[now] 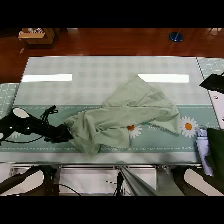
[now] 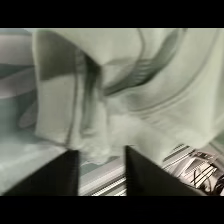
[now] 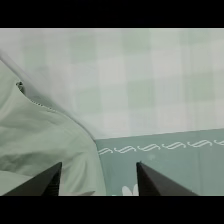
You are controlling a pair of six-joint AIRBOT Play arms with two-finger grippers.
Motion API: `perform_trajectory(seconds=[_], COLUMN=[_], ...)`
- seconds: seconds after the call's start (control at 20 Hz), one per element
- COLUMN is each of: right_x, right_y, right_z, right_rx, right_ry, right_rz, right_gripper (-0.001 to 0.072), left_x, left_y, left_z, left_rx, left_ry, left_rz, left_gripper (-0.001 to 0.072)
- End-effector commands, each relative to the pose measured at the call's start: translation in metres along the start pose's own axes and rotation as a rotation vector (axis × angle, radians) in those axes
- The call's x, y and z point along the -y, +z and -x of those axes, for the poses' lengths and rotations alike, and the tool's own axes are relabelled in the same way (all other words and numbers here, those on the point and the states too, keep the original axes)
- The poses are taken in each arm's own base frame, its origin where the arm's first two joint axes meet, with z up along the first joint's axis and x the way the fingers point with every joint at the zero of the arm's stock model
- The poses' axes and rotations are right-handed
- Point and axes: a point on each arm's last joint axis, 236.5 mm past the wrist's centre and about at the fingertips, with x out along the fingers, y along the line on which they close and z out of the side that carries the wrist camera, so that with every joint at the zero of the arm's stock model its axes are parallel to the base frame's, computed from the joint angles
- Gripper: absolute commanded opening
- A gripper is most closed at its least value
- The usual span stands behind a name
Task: Fold the shirts.
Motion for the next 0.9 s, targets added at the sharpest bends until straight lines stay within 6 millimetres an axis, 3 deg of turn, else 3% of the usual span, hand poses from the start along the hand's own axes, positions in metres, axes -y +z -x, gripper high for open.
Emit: perform_trajectory(seconds=[0.0,0.05,0.2,0.5,0.7,0.85], right_x=[0.000,0.000,0.004,0.016,0.018,0.018], right_y=[-0.003,-0.003,-0.004,-0.013,-0.017,-0.019], right_z=[0.000,0.000,0.000,-0.003,-0.011,-0.013], right_rx=[-0.010,-0.011,-0.017,-0.060,-0.088,-0.099], right_ry=[0.000,0.000,-0.018,-0.062,-0.057,-0.054], right_rz=[0.001,0.001,0.006,0.012,0.007,0.005], right_gripper=[0.0533,0.0534,0.0534,0.0534,0.0534,0.0534], left_x=[-0.011,-0.013,-0.018,-0.018,0.003,0.004], left_y=[0.008,0.007,0.005,0.010,0.009,0.010], left_z=[-0.017,-0.019,-0.024,-0.023,-0.021,-0.019], left_rx=[-0.010,-0.023,-0.043,-0.021,-0.023,-0.013], left_ry=[0.049,0.049,0.052,0.055,-0.026,-0.028], left_rz=[-0.010,0.000,0.020,0.024,-0.031,-0.040], left_gripper=[0.0296,0.0287,0.0025,0.0023,0.0076,0.0079])
